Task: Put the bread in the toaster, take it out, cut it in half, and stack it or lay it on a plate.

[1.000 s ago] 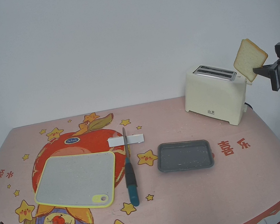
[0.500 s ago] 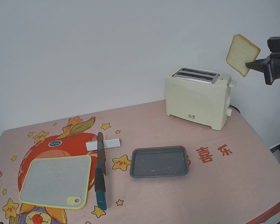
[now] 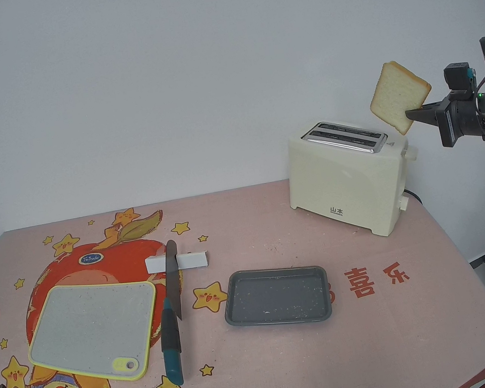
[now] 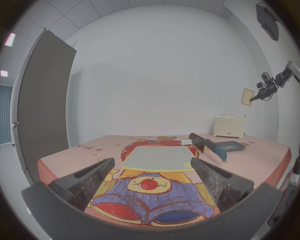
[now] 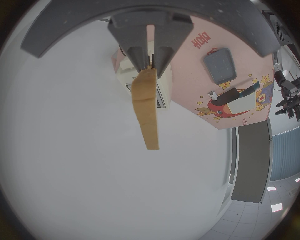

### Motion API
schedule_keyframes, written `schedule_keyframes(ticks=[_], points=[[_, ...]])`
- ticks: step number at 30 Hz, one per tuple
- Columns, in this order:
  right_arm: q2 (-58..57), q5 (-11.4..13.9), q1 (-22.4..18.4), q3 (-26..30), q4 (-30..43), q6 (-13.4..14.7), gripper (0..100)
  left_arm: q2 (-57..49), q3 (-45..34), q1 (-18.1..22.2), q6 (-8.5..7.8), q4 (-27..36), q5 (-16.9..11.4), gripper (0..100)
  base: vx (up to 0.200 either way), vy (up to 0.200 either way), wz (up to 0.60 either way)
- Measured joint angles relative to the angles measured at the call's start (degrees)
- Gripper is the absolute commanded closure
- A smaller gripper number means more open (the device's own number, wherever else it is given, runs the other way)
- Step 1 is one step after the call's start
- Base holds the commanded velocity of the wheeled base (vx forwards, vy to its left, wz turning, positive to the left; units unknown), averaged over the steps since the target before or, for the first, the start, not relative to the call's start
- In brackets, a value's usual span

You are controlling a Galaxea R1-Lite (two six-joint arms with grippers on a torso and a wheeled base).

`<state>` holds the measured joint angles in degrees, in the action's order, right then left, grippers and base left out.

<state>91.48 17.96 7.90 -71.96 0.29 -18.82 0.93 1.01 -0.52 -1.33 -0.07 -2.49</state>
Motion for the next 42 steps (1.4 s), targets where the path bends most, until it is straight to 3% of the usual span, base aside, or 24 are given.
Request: schedule_keyframes(ticks=[9, 24, 42], points=[[4.1, 2.9, -0.1, -2.4, 0.0, -1.5, 100, 0.0, 0.0, 0.0, 0.00, 0.0, 0.0, 0, 0.000, 0.000, 0.00], [8.8, 7.4, 0.1, -6.1, 0.0, -1.7, 100, 0.0, 0.0, 0.0, 0.00, 0.0, 0.0, 0, 0.000, 0.000, 0.00], [14.0, 7.7, 1.5, -9.7, 0.0, -2.1, 100, 0.0, 0.0, 0.0, 0.02, 0.0, 0.0, 0, 0.000, 0.000, 0.00]])
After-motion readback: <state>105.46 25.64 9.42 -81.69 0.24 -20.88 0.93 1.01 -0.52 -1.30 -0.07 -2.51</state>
